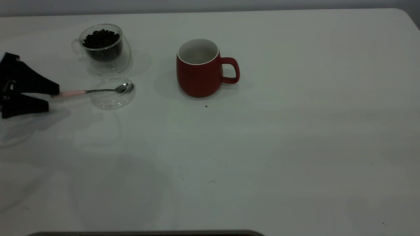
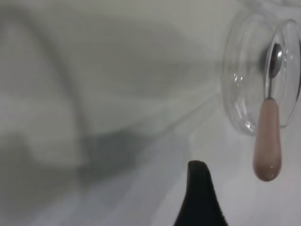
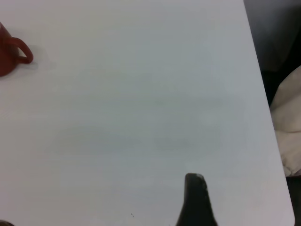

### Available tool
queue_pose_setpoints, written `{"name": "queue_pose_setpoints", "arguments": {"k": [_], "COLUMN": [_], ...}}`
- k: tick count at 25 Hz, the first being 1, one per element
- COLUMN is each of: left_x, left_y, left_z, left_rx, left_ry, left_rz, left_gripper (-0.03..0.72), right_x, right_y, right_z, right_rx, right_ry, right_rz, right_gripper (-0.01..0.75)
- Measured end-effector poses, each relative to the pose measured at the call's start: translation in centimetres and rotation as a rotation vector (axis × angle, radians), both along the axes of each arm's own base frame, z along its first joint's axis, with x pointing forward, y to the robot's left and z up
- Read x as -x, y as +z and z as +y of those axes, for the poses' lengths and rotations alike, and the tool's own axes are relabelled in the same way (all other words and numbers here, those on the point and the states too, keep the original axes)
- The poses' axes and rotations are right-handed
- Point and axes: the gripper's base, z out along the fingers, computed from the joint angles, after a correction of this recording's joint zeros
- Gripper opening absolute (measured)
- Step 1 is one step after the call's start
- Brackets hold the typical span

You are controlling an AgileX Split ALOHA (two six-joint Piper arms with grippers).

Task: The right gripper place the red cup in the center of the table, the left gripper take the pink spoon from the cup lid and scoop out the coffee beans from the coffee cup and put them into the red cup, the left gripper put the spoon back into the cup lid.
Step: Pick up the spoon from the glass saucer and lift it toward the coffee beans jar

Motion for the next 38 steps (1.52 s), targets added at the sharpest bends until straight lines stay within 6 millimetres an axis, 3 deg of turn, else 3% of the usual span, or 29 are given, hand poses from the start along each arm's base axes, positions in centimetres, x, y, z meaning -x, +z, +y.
{"name": "queue_pose_setpoints", "arguments": {"k": [7,17,20,29,33,38], "left_x": [-0.7,-0.9,-0.9,-0.9,-0.9,-0.9], "left_y": [-0.5,-1.0,-1.1,-1.0,-0.7,-0.6], "left_z": [-1.7,-2.1,-2.1,-2.2,-2.4,-2.5], "left_rx": [0.011,0.021,0.024,0.042,0.089,0.115], "left_ry": [0.001,0.02,0.027,0.03,0.024,0.046], "left_rz": [-0.03,-0.03,-0.019,-0.02,-0.03,-0.003], "left_gripper": [0.596,0.575,0.513,0.197,0.136,0.133], "right_x": [0.0,0.0,0.0,0.0,0.0,0.0], "right_y": [0.0,0.0,0.0,0.0,0.0,0.0], "right_z": [0.0,0.0,0.0,0.0,0.0,0.0], "right_rx": [0.0,0.0,0.0,0.0,0.0,0.0], "right_ry": [0.0,0.0,0.0,0.0,0.0,0.0], "right_rz": [0.0,0.0,0.0,0.0,0.0,0.0], "right_gripper": [0.591,0.591,0.591,0.591,0.591,0.591]}}
